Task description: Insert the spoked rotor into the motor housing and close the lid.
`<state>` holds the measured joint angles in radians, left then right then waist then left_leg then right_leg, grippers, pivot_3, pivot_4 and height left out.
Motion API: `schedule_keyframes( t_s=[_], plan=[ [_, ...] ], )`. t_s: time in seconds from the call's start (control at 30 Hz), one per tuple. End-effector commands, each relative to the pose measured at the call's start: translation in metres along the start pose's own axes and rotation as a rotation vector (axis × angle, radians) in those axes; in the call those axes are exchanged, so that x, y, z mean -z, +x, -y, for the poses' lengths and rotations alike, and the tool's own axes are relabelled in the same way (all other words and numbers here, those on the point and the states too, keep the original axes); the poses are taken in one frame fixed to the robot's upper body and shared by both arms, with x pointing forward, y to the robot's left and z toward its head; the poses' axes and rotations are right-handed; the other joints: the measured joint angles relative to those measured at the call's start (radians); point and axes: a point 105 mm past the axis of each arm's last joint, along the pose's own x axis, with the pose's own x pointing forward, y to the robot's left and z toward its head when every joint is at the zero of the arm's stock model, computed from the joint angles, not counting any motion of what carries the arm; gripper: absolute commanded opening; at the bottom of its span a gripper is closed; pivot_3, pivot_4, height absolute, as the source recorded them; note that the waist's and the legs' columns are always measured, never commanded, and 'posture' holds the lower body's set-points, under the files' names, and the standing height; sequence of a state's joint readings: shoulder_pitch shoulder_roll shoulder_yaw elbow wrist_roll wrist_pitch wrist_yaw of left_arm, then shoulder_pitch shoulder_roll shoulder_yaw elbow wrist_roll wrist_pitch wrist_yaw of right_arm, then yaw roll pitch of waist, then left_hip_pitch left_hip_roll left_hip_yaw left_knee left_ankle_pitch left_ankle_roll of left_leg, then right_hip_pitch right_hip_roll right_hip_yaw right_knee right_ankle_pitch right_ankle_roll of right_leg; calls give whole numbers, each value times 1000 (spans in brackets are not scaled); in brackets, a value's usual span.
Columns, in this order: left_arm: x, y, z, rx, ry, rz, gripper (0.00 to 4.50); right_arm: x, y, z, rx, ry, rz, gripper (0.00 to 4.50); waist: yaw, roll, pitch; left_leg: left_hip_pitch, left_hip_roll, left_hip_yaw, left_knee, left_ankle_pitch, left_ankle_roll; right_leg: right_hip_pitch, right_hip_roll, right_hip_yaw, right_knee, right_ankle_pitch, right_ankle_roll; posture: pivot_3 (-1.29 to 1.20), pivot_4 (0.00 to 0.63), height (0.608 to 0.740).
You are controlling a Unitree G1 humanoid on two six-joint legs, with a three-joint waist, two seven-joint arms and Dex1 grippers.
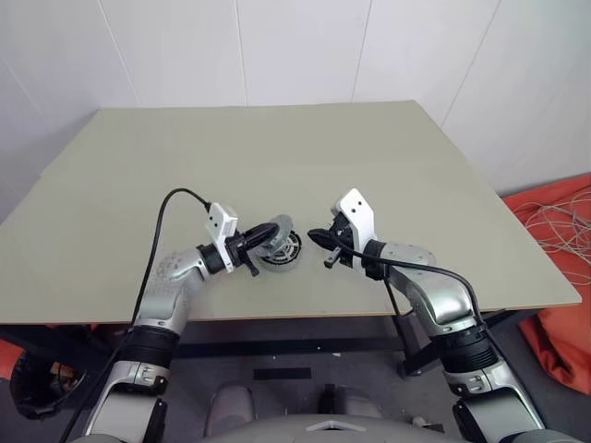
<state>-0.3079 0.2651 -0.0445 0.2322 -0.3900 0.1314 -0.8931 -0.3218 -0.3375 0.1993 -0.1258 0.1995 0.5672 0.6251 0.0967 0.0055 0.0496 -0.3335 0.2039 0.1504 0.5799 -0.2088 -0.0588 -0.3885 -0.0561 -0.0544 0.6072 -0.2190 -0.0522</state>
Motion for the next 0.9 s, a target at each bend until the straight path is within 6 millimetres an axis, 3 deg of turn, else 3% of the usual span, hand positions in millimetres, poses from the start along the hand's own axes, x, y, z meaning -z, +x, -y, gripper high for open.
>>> schedule_keyframes(
  t_s=[0.03,0.67,0.77,0.9],
  plan=[
    [-7,5,4,36,26,7,24,-18,-2,9,52,-22,68,0,0,0,0,0,0,0,0,0,0,0,0,0,0,0,0,0,0,740],
    [36,5,1,34,-4,-211,24,-26,3,11,82,-9,112,0,0,0,0,1,0,0,0,0,0,1,-1,0,0,-1,1,0,0,740],
    [33,7,1,39,-1,-192,24,-26,3,11,83,-7,115,0,0,0,0,2,0,0,0,0,0,1,-1,0,0,-1,1,0,0,740],
    [7,8,6,59,24,-64,24,-25,2,11,84,-4,115,0,0,0,0,2,0,0,0,0,0,1,-1,0,0,-1,1,0,0,740]
  ],
)
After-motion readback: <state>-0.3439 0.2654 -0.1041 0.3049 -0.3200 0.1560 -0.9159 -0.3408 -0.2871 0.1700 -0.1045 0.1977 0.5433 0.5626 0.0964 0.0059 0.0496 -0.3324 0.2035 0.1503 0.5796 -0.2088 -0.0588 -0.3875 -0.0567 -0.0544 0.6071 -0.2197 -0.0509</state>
